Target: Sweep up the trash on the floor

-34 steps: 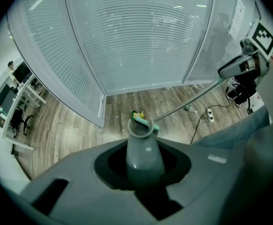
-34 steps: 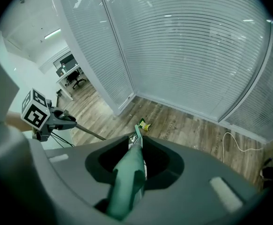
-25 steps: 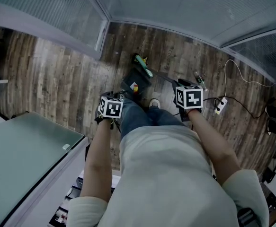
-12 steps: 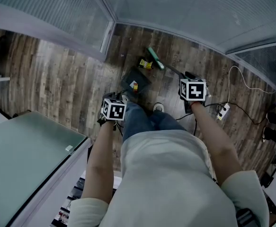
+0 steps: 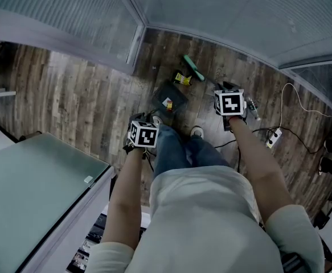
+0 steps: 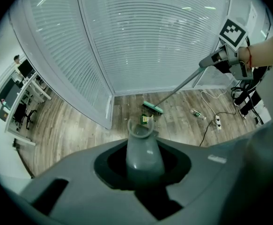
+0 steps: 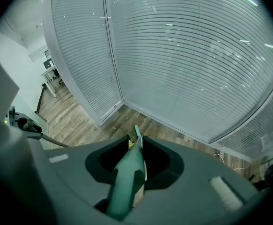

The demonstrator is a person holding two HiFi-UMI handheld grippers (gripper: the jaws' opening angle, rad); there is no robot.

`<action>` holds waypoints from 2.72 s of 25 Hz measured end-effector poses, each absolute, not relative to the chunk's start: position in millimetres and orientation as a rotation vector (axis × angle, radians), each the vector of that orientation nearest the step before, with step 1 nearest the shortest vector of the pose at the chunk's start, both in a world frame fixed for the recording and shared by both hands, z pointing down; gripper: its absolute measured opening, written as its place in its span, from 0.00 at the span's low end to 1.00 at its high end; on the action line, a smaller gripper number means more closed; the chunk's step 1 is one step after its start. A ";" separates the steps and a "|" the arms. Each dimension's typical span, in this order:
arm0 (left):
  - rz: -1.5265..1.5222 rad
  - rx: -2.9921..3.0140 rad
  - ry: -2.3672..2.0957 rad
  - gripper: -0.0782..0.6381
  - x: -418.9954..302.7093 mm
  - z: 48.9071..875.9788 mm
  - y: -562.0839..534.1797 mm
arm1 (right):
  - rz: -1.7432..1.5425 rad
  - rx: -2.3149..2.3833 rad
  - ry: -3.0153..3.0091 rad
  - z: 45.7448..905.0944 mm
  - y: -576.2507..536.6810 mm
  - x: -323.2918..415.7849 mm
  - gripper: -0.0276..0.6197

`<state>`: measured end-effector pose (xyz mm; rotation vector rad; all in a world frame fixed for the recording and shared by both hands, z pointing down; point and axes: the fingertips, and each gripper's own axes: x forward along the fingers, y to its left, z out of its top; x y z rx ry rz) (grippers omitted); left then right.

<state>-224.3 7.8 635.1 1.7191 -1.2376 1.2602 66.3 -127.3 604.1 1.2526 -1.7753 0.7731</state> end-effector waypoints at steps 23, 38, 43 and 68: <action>1.239 1.710 -1.223 0.24 -229.2 637.8 -1.6 | 0.691 1.025 -1.788 625.3 -87.0 35.6 0.20; 1.247 1.718 -1.228 0.24 -229.1 637.1 1.0 | 0.736 0.954 -1.824 618.0 -44.6 25.4 0.20; 1.250 1.720 -1.232 0.24 -228.6 638.0 1.9 | 0.769 0.948 -1.825 614.4 -29.6 17.8 0.20; 1.224 1.744 -1.206 0.24 -248.2 636.0 2.3 | 0.934 1.067 -1.770 602.1 -7.0 -13.5 0.20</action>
